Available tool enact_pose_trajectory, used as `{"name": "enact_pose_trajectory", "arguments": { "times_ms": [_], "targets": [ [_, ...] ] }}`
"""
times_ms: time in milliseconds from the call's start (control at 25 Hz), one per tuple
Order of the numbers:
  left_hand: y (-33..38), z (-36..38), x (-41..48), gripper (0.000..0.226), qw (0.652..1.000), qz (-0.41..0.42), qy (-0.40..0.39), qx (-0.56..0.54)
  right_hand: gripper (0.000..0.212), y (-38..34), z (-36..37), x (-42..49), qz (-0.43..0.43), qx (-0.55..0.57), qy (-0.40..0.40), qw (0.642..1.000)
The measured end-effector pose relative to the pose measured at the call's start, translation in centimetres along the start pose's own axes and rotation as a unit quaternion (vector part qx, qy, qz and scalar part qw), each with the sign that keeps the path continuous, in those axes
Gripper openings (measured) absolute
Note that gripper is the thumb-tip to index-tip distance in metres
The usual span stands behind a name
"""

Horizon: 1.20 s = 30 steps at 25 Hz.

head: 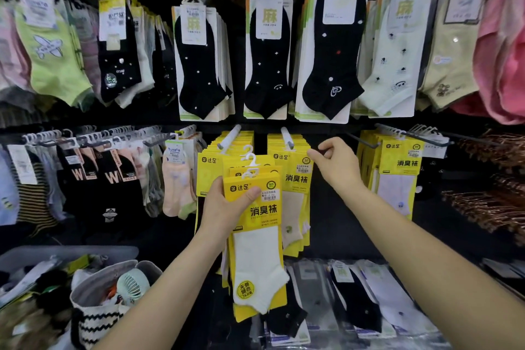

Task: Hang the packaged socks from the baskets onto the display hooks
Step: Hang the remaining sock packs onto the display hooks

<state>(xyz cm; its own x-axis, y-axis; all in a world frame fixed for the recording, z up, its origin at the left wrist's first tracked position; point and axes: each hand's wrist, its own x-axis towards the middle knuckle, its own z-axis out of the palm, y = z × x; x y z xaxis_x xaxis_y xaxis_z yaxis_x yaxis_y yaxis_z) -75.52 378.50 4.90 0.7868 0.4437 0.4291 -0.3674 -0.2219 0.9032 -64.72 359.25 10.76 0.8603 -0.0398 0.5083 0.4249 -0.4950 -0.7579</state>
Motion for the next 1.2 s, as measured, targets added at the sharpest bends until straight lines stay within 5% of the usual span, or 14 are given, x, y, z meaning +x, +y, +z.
{"name": "enact_pose_trajectory", "arguments": {
  "times_ms": [200,360,600,840,1200],
  "targets": [
    [0.0,2.5,-0.4,0.04,1.0,-0.01,-0.015,-0.01,0.034,-0.2,0.7,-5.6,-0.03,0.048,-0.203,0.977],
    [0.4,3.7,-0.8,0.034,0.999,-0.016,-0.045,-0.024,0.029,0.3,0.3,-5.9,-0.006,0.073,-0.17,0.983],
    [0.4,3.6,-0.9,0.059,0.986,-0.047,-0.117,-0.107,0.012,0.8,-0.6,-5.6,0.004,0.162,-0.195,0.967],
    [-0.8,3.8,-0.9,0.039,0.969,-0.071,-0.143,-0.187,0.013,1.0,-0.9,-5.3,0.048,0.24,-0.191,0.951],
    [-0.1,1.9,0.2,0.003,0.997,-0.017,0.031,-0.071,0.006,1.2,-0.9,-4.7,0.07,0.224,-0.157,0.959]
  ]
}}
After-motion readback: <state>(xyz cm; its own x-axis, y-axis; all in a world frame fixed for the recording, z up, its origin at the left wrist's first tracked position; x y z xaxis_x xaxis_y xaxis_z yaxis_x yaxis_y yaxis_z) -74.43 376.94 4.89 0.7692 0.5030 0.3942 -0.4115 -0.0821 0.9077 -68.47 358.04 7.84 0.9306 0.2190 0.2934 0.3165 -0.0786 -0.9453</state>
